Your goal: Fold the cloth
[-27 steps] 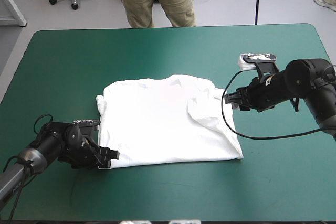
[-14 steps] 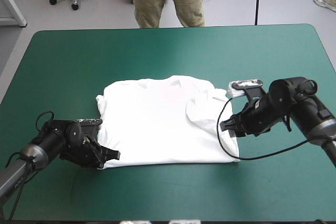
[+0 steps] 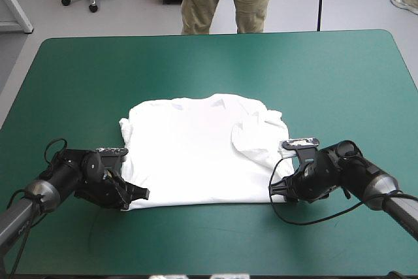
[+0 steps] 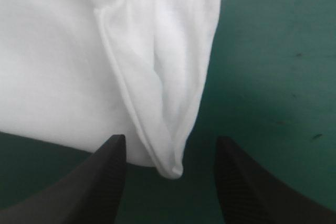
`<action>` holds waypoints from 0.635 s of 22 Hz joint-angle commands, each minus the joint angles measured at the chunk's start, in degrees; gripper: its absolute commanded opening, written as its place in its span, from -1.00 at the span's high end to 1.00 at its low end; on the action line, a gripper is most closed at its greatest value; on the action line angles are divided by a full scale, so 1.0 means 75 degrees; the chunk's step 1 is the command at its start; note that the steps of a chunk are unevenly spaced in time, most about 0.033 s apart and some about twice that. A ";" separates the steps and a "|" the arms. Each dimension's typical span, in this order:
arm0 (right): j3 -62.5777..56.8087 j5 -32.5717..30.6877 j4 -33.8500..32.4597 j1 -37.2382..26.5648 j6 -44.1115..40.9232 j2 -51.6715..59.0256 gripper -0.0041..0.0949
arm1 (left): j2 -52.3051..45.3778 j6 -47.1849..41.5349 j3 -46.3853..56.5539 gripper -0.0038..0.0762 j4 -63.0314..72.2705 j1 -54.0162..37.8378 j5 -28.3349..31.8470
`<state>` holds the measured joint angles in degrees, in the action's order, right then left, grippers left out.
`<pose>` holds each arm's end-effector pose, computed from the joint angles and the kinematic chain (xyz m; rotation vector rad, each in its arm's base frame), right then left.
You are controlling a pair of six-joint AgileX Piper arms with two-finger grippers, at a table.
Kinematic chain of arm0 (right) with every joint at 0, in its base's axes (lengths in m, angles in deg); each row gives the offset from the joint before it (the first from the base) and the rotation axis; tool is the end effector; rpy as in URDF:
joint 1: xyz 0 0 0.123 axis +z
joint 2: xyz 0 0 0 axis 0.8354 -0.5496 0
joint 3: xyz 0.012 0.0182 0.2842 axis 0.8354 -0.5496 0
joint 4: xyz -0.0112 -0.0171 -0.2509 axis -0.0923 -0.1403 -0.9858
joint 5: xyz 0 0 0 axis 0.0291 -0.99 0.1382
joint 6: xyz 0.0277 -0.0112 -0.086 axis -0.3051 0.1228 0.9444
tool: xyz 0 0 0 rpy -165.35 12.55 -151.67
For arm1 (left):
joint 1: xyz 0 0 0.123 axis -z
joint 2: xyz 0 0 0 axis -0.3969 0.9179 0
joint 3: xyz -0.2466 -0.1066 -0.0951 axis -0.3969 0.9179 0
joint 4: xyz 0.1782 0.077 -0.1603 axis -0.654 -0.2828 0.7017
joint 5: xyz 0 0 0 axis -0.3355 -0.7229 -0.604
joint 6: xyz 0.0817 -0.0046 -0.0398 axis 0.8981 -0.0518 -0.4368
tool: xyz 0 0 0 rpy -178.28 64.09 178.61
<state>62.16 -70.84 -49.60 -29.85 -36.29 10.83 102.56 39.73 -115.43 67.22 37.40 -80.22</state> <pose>0.1991 0.1081 0.2259 -0.2790 2.8905 0.2477 0.1925 -0.0599 0.2032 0.1436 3.0371 -0.2255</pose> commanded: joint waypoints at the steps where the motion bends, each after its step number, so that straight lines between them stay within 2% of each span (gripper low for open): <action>1: -0.0080 0.0460 0.0102 0.0020 -0.0110 -0.0028 -0.02 | 0.0068 0.0031 -0.0005 0.93 0.0236 0.0024 0.0534; 4: -0.0086 0.0612 0.0474 0.0020 0.0016 -0.0533 0.13 | 0.0068 0.0049 -0.0005 0.93 0.0236 0.0024 0.0534; 7: -0.0086 0.0859 0.1394 0.0020 0.0456 -0.1005 0.38 | 0.0068 0.0049 -0.0005 0.93 0.0236 0.0024 0.0499; 9: -0.0086 0.0829 0.1723 0.0020 0.0684 -0.1104 0.63 | 0.0068 0.0072 -0.0005 0.93 0.0236 0.0024 0.0464; 10: -0.0086 0.0811 0.1824 0.0020 0.0824 -0.1086 0.94 | 0.0068 0.0112 -0.0005 0.93 0.0236 0.0024 0.0464; 14: 0.0113 0.0628 0.1568 0.0020 0.0702 -0.0709 0.95 | 0.0068 0.0112 -0.0105 0.93 0.0181 0.0024 0.0380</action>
<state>62.54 -67.18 -39.76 -30.13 -31.10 4.58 102.67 40.59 -115.54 67.37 37.40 -80.21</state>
